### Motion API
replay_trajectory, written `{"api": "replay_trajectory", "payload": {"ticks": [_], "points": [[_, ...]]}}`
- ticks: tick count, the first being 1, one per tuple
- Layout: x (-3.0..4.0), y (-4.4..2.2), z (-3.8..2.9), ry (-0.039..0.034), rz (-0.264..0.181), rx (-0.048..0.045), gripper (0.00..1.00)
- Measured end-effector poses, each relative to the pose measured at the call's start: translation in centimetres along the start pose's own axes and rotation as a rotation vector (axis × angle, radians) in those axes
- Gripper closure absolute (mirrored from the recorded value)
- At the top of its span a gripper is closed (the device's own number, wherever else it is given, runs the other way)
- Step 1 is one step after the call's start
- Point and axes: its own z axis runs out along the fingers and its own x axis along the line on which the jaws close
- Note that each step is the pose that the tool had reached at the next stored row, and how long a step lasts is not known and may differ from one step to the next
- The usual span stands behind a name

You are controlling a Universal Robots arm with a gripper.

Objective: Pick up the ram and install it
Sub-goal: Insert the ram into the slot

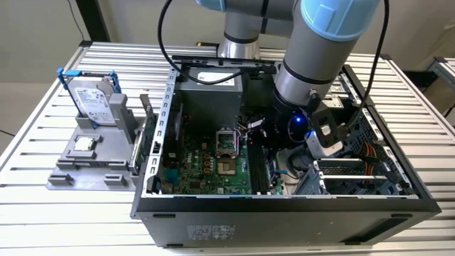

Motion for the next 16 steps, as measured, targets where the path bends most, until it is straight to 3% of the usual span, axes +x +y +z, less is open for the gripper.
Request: {"api": "replay_trajectory", "payload": {"ticks": [16], "points": [[-0.21,-0.22,1.11,0.0002,-0.009,0.0001,1.0]]}}
